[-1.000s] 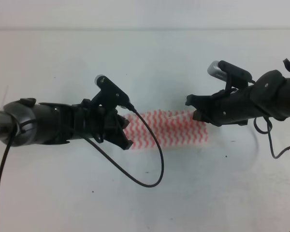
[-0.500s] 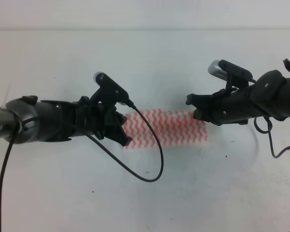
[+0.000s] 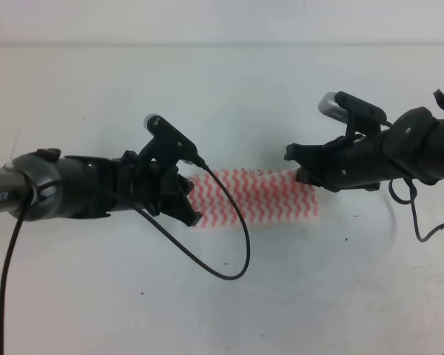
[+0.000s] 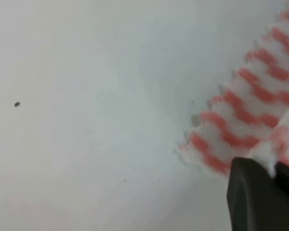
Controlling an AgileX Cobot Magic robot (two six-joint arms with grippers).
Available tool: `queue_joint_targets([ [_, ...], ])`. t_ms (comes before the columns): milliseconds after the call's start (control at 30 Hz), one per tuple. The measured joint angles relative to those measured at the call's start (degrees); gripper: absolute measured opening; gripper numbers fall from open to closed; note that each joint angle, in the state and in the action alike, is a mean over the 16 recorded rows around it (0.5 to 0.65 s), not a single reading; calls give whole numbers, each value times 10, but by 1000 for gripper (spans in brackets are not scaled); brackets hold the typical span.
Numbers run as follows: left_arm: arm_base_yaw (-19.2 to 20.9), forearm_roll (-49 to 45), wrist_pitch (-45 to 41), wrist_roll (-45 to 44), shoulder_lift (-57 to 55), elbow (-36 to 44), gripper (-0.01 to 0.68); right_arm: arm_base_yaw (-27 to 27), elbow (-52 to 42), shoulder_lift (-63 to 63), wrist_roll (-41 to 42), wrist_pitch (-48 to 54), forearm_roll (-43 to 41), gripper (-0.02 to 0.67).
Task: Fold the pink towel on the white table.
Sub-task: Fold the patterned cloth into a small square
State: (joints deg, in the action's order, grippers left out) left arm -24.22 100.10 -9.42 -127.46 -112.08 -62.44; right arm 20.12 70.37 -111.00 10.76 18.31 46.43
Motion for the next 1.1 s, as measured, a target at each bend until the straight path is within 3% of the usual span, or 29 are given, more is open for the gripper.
queue_joint_targets([
  [1100,0,0,4,-25,0,-15,21,0,0,2,0,1,0,-17],
])
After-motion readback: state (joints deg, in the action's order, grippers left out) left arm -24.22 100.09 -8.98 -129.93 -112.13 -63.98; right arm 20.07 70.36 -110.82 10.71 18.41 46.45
